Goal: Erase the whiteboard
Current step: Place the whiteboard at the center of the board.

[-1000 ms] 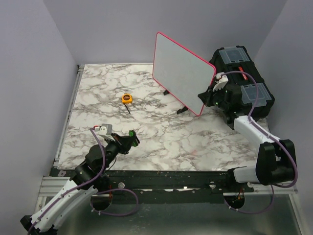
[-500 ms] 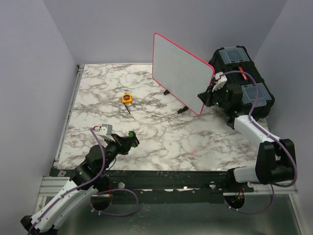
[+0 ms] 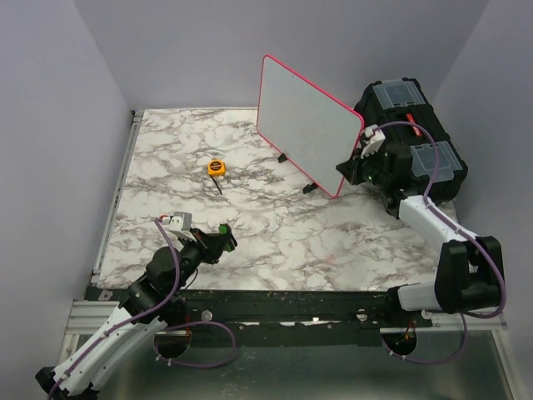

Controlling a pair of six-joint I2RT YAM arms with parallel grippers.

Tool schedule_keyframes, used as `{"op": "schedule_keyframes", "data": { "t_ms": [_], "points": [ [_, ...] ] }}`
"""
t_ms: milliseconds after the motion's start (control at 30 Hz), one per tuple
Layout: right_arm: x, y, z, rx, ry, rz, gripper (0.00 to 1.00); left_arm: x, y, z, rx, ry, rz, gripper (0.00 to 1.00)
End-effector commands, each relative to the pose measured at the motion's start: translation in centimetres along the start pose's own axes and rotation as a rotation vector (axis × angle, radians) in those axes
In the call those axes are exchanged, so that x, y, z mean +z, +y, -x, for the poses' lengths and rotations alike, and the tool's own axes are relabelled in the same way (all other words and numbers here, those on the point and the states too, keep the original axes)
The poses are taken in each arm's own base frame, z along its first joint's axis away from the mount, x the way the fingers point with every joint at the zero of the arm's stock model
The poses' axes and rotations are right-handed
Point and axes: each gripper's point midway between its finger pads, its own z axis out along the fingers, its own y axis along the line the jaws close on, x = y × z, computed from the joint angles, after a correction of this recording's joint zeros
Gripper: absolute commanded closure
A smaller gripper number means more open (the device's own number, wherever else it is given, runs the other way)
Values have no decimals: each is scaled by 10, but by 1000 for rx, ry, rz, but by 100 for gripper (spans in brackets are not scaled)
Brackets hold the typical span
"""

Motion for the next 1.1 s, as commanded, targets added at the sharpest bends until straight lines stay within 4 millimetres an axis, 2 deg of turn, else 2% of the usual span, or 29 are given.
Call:
{"op": "schedule_keyframes", "data": {
  "t_ms": [0,100,400,567,733,933,1067],
  "points": [
    [-34,11,-137,161,492,-14,93,0,3,-1,-1,-7,2,100],
    [-35,18,-140,173,507,26,93,0,2,-1,-1,-8,2,100],
    [-26,22,-156,231,584,68,89,-1,2,2,2,-13,2,100],
    [-26,21,-157,244,592,65,95,-1,3,1,3,-12,6,100],
    [-26,22,-157,244,592,70,96,0,2,1,1,-14,2,100],
    [-30,29,-149,204,561,120,82,-1,2,2,0,-15,2,100],
    [-34,39,-130,144,499,192,72,-1,2,2,-2,-16,4,100]
  ]
}}
